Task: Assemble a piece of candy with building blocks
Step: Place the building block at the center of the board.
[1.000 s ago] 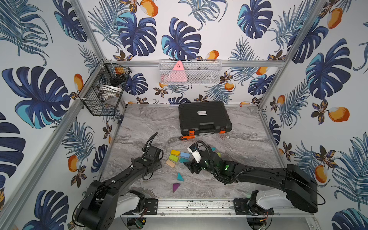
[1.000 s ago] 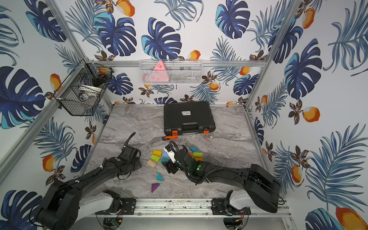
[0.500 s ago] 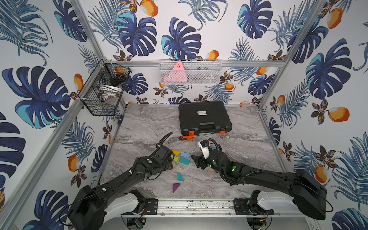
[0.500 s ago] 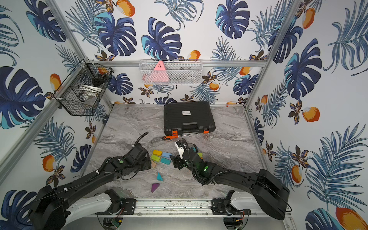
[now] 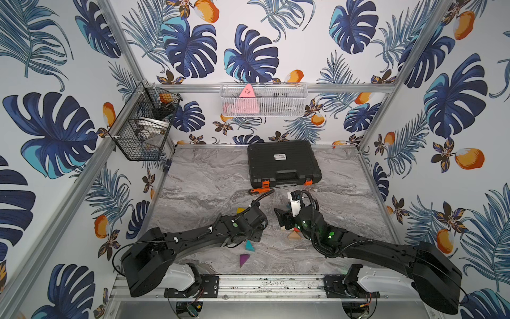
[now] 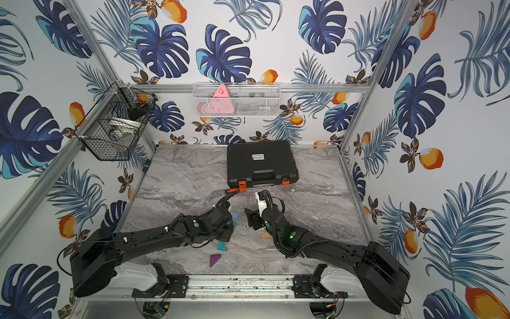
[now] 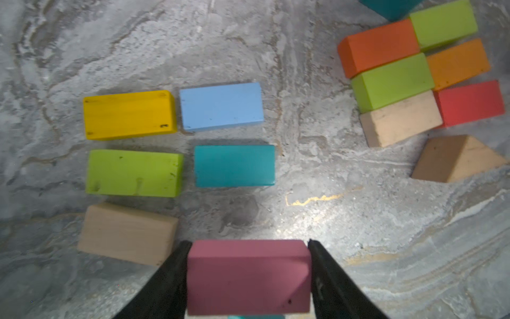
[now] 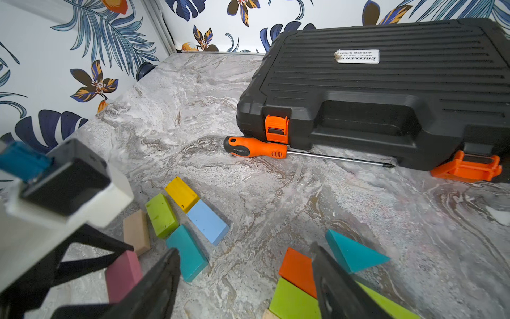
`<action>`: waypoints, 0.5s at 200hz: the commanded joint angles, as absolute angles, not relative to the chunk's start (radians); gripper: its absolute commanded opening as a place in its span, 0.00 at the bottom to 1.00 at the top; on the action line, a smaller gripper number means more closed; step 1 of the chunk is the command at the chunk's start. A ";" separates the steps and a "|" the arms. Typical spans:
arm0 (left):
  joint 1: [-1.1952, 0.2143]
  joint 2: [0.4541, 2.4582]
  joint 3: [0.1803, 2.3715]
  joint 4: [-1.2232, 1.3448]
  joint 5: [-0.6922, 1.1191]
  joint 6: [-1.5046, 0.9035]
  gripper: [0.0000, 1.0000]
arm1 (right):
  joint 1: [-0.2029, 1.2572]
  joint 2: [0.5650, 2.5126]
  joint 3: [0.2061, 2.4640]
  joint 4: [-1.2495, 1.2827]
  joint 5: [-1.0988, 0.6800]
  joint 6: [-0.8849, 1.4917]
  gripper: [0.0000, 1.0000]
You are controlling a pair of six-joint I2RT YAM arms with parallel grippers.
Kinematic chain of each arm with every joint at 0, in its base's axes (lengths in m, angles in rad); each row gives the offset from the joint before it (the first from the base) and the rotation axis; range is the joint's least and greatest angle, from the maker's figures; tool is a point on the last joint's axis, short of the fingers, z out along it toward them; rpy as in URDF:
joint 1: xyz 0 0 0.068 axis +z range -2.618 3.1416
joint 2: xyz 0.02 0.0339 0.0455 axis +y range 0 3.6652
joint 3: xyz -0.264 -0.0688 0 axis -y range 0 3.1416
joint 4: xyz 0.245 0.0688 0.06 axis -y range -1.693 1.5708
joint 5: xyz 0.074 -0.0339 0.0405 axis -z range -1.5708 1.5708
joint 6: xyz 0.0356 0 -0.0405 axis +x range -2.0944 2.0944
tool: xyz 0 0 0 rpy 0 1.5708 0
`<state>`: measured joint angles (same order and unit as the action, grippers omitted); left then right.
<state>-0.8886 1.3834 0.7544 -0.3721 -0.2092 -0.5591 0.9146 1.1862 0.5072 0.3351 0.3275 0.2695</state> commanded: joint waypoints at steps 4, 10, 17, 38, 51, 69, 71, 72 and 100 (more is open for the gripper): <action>-0.894 1.396 0.765 -0.369 -0.225 -0.531 0.56 | 0.914 1.179 0.505 0.373 0.344 0.282 0.76; -0.895 1.396 0.764 -0.373 -0.220 -0.528 0.56 | 0.914 1.174 0.504 0.374 0.345 0.282 0.76; -0.896 1.394 0.763 -0.380 -0.218 -0.528 0.57 | 0.914 1.171 0.501 0.376 0.345 0.282 0.76; -0.897 1.411 0.757 -0.382 -0.201 -0.522 0.57 | 0.913 1.171 0.503 0.376 0.341 0.283 0.76; -0.896 1.440 0.764 -0.387 -0.198 -0.522 0.57 | 0.914 1.172 0.506 0.368 0.341 0.279 0.76; -0.898 1.461 0.773 -0.390 -0.202 -0.520 0.59 | 0.914 1.163 0.507 0.361 0.350 0.275 0.76; -0.898 1.463 0.774 -0.392 -0.204 -0.520 0.59 | 0.914 1.163 0.506 0.361 0.350 0.276 0.76; -0.898 1.463 0.776 -0.393 -0.205 -0.520 0.59 | 0.913 1.162 0.505 0.362 0.350 0.275 0.76; -0.897 1.473 0.783 -0.407 -0.221 -0.516 0.60 | 0.914 1.154 0.498 0.372 0.353 0.272 0.76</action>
